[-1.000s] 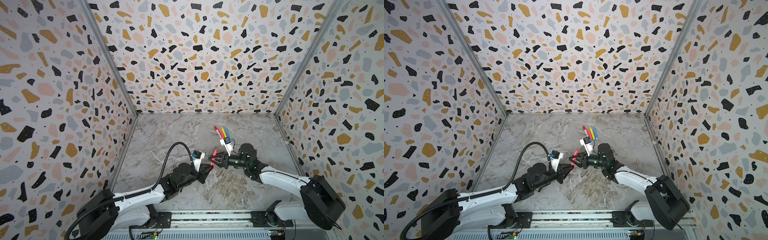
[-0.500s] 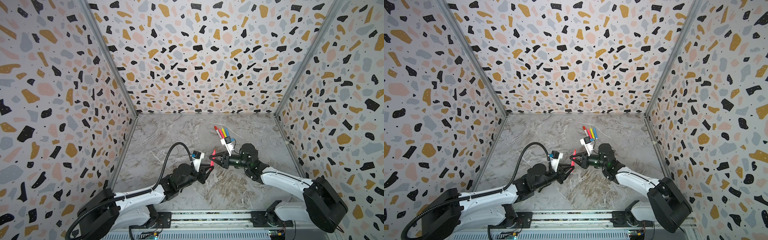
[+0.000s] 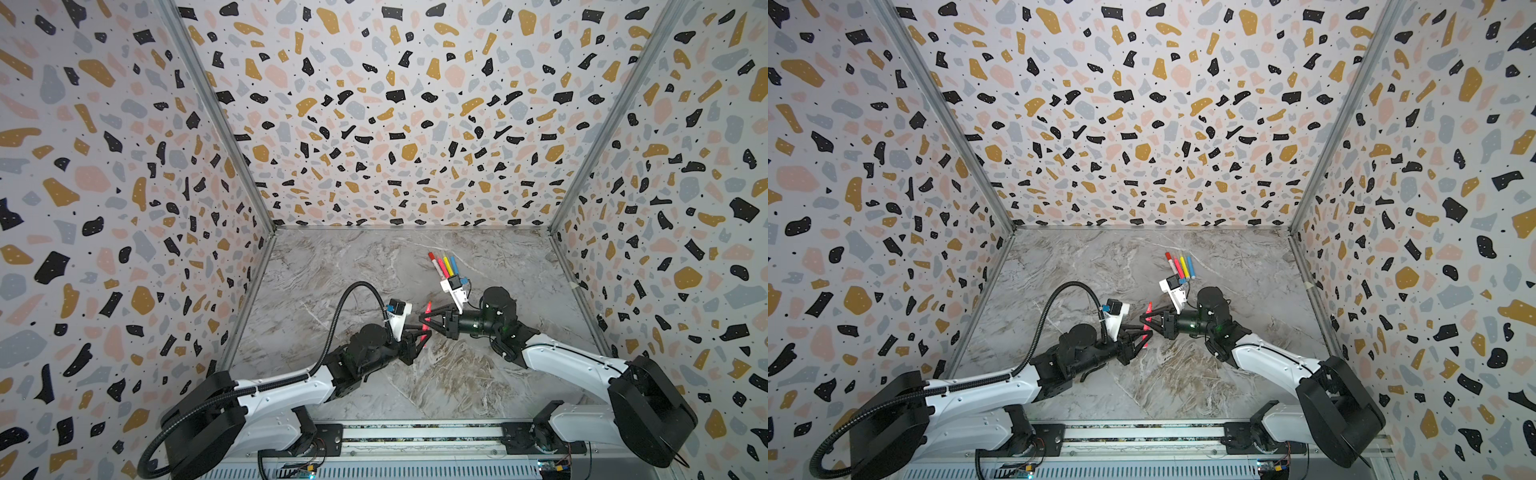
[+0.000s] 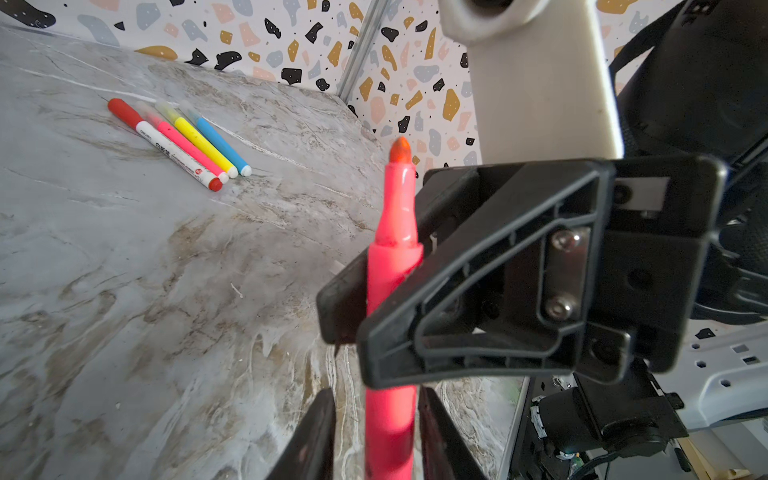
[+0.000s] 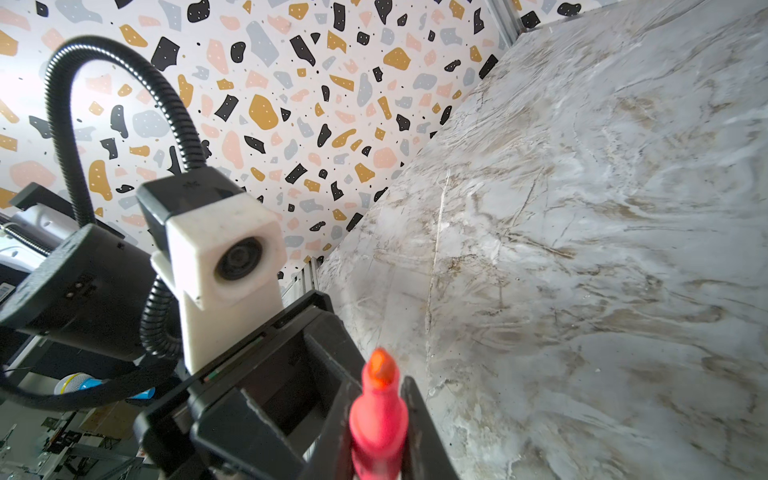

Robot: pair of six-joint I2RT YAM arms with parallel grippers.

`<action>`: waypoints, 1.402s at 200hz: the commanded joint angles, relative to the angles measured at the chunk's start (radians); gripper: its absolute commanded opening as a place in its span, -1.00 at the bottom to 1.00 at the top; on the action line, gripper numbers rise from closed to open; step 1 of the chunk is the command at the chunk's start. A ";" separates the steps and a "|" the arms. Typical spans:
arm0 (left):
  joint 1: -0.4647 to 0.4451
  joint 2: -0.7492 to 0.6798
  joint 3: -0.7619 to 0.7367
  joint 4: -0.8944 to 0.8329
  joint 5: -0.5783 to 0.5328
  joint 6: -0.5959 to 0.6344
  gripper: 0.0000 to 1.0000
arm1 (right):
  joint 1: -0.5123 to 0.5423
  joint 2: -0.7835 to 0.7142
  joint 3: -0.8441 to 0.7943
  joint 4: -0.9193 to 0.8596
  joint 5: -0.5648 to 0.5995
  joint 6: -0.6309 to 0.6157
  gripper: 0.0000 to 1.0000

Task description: Insert the pens into the pen caps

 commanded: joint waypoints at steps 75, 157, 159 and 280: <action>-0.002 -0.016 0.016 0.052 -0.030 -0.001 -0.95 | 0.011 -0.008 0.008 -0.009 0.018 -0.024 -0.57; -0.003 0.005 -0.017 -0.098 -0.056 0.027 -0.99 | -0.189 -0.091 0.125 -0.610 0.477 -0.245 0.28; -0.003 0.006 -0.019 -0.099 -0.054 0.027 -0.99 | -0.194 -0.086 0.129 -0.625 0.490 -0.253 0.28; -0.032 0.022 -0.023 -0.128 -0.069 0.041 -0.99 | -0.344 0.192 0.129 -0.690 0.506 -0.341 0.24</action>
